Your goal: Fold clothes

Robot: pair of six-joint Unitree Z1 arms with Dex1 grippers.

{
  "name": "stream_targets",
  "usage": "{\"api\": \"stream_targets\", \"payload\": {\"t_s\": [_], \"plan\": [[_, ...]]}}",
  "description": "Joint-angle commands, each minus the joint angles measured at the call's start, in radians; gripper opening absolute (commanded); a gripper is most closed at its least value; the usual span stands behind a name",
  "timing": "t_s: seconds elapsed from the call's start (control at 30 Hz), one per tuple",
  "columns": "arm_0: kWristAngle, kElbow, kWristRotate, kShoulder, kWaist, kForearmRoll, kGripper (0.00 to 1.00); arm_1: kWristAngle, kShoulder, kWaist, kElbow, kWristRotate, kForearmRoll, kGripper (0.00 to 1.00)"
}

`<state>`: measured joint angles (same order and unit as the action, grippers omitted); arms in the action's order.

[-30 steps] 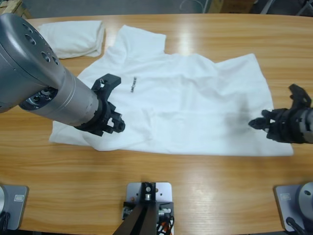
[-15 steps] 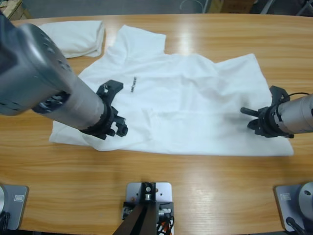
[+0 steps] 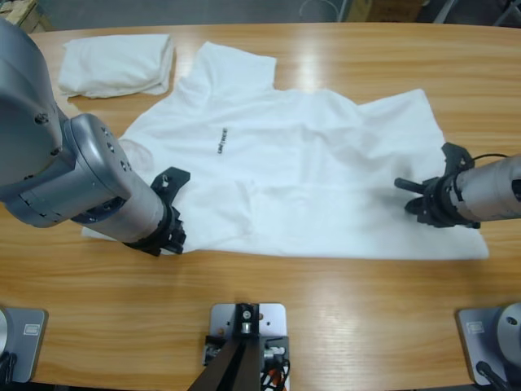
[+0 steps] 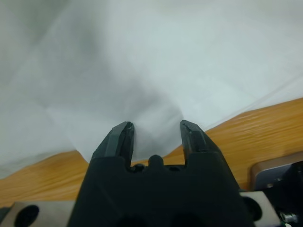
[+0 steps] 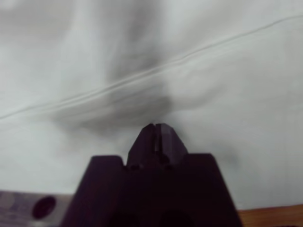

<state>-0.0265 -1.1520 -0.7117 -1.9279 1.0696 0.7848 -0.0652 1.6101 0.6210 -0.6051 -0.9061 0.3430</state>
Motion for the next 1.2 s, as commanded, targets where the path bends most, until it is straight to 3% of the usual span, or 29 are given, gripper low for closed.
{"api": "stream_targets", "payload": {"t_s": [0.03,0.43,0.63,0.77,0.9,1.2], "plan": [[0.028,0.057,-0.014,-0.009,0.006,-0.02,0.388,0.039,0.071,-0.052,0.036,0.026,-0.044,0.0],[-0.035,0.094,-0.014,0.17,-0.007,0.037,0.393,0.048,0.103,-0.053,0.064,0.026,-0.098,0.0],[0.022,0.253,-0.062,0.245,-0.139,-0.015,0.393,-0.057,-0.017,-0.053,0.052,-0.043,0.021,0.0],[0.037,0.323,-0.062,0.237,-0.223,-0.115,0.398,-0.03,0.006,-0.053,0.05,-0.073,0.072,0.0],[0.048,0.285,-0.05,0.188,-0.231,-0.193,0.393,-0.02,-0.008,-0.046,0.05,-0.076,0.082,0.0],[0.146,0.123,-0.018,0.175,-0.202,-0.196,0.357,-0.008,0.011,-0.028,0.051,-0.071,0.062,0.0]]}}
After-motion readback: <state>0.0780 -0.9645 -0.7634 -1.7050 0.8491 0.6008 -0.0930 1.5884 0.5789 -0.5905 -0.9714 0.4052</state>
